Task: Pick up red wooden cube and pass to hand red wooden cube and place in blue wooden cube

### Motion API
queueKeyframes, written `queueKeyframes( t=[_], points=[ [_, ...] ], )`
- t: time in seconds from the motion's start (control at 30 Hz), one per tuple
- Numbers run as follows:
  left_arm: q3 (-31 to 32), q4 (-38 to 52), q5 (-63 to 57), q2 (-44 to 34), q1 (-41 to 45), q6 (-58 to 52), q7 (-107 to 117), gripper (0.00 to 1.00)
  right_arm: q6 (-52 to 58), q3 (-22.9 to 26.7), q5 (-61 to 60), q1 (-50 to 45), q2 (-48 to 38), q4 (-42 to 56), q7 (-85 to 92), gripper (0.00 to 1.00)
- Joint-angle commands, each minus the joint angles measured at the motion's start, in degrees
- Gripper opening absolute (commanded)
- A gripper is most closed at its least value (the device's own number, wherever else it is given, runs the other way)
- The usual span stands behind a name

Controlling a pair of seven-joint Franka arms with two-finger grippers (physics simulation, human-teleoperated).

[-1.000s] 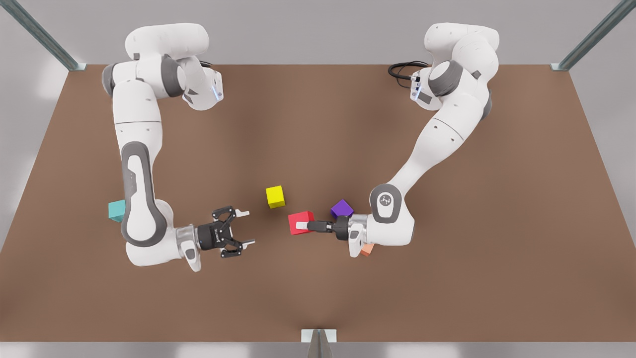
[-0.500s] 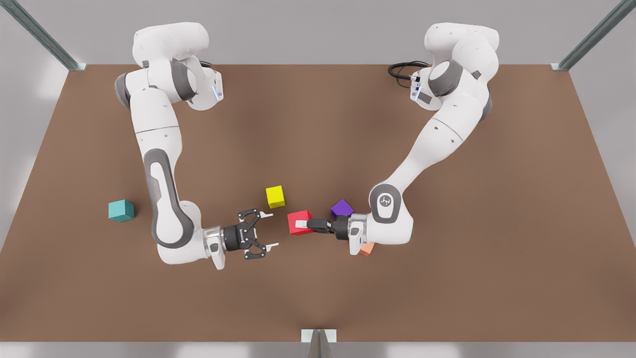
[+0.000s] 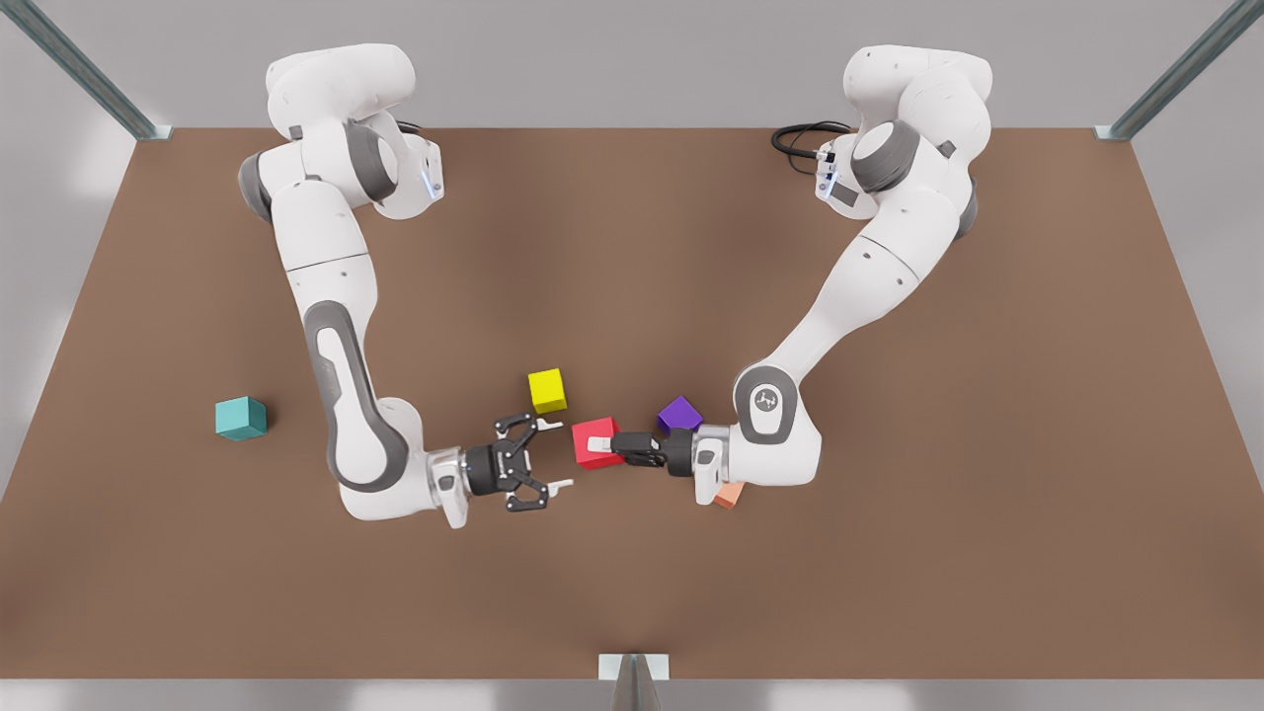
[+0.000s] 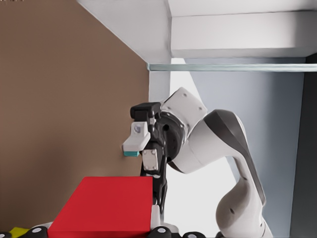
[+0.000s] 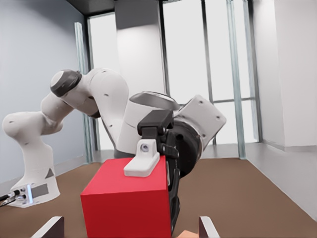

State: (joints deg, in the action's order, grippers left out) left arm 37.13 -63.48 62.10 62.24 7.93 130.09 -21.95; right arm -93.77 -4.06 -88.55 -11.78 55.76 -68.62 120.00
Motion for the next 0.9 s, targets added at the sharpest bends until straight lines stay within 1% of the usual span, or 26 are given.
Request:
queueKeyframes(
  t=[0.0, 0.57, 0.87],
  points=[
    [0.1, 0.0, 0.4, -0.1, 0.0, -0.2, -4.2, 0.69, -0.5, -0.2, -0.4, 0.0, 0.0, 0.0, 6.6, 1.0],
    [0.0, 0.0, 2.1, 0.2, -0.2, -0.2, -4.5, 0.69, -0.3, -1.8, -0.7, 0.1, 0.3, -0.9, 7.0, 1.0],
    [0.0, 0.0, 2.5, 0.3, 0.1, 0.0, -4.5, 0.69, -1.9, -1.9, -2.0, -0.8, 0.8, -0.9, 7.1, 1.0]
  ],
)
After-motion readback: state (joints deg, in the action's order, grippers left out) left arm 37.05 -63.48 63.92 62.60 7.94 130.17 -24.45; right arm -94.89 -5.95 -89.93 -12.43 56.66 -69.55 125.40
